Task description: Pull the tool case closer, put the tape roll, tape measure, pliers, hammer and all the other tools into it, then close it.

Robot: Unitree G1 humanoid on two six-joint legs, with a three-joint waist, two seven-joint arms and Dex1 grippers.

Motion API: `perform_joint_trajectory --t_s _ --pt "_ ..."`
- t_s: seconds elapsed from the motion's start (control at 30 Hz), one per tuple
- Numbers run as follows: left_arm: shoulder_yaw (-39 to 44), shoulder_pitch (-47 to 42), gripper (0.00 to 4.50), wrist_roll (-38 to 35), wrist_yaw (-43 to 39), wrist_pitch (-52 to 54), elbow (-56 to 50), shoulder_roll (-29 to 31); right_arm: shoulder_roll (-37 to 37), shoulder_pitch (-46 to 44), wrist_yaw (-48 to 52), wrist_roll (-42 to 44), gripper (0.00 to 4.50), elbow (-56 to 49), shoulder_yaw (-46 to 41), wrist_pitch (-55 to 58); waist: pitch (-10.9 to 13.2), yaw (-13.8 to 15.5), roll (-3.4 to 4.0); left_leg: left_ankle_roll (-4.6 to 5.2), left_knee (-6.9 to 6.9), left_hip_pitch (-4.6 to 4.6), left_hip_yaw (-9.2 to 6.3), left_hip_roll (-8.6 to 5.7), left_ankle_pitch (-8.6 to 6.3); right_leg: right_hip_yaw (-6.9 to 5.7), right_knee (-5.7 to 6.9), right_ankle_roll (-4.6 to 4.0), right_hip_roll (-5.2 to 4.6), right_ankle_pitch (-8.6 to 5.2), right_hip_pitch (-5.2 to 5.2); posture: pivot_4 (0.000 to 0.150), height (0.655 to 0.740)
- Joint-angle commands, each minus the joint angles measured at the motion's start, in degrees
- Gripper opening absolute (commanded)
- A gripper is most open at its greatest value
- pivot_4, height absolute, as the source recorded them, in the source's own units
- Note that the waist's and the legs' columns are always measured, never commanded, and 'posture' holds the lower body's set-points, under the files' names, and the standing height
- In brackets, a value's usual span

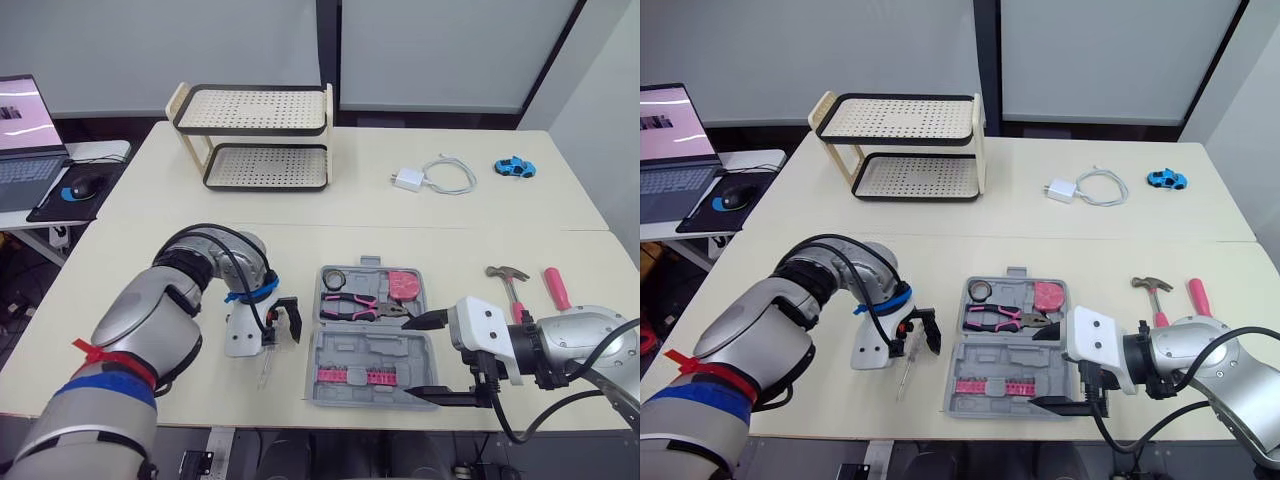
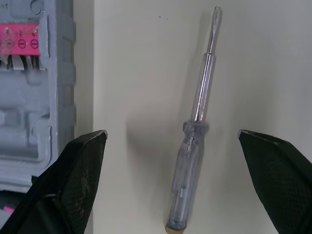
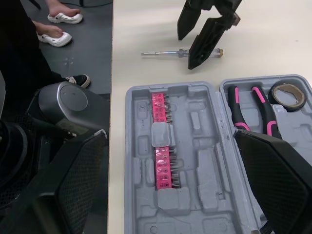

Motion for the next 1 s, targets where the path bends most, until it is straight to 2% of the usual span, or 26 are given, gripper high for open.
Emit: perform_joint_trajectory --t_s 0.03,0.27,0.47,0.57,0.73,0.87,1.0 --pt "-0.8 -1.1 4.49 7.1 7.2 0.0 -0.5 -0.6 -0.7 0.0 -0.3 1.4 4.5 -2.5 -1.5 0.3 0.0 0.0 0.0 0.0 0.0 0.0 0.01 0.0 0.0 0.0 0.0 0.0 0.0 0.0 -0.01 0.15 0.7318" --pt "-5.2 -2.9 4.49 22.7 24.7 3.2 -2.4 -2.0 -1.1 0.3 -0.9 2.2 4.5 -3.2 -2.6 1.4 -0.1 0.2 0.07 0.02 0.0 0.06 0.02 -0.02 0.01 0.01 0.02 0.05 -0.02 0.03 0.06 0.15 0.7318" --pt "-11.7 -4.9 2.65 34.0 41.5 5.6 -3.0 -3.8 -1.6 1.0 -1.6 3.2 4.5 -3.9 -3.4 2.0 -0.2 1.0 0.33 0.2 0.0 0.25 -0.01 -0.1 0.0 0.03 0.01 0.14 -0.06 0.06 0.33 0.15 0.7318" --pt "-14.6 -5.6 1.57 37.7 48.5 6.6 -2.9 -5.0 -1.6 1.4 -1.9 3.3 4.5 -4.2 -3.8 2.2 -0.3 1.6 0.5 0.22 -0.02 0.44 0.03 -0.14 0.0 0.07 -0.03 0.19 -0.12 0.04 0.52 0.15 0.7318" --pt "-18.1 -6.6 0.11 41.5 56.4 5.9 -2.7 -5.1 -1.6 1.5 -2.5 3.5 4.5 -4.4 -3.9 2.2 -0.4 2.0 0.63 0.22 -0.01 0.44 0.0 -0.46 0.02 0.12 -0.03 0.36 -0.33 0.0 0.56 0.15 0.7318" --pt "-19.4 -7.7 0.11 42.6 59.9 4.7 -2.2 -4.0 -1.5 1.6 -2.8 3.5 4.5 -4.3 -3.7 2.0 -0.4 2.0 0.62 0.25 -0.01 0.42 -0.06 -0.69 0.05 0.14 -0.03 0.46 -0.51 -0.04 0.54 0.15 0.7318" --pt "-19.2 -9.2 0.11 41.5 59.8 2.2 -1.4 -2.6 -1.4 1.2 -2.6 3.5 4.5 -4.1 -3.2 1.8 -0.4 2.0 0.52 0.21 0.0 0.35 -0.06 -0.77 0.08 0.13 -0.04 0.53 -0.61 -0.03 0.49 0.15 0.7318"
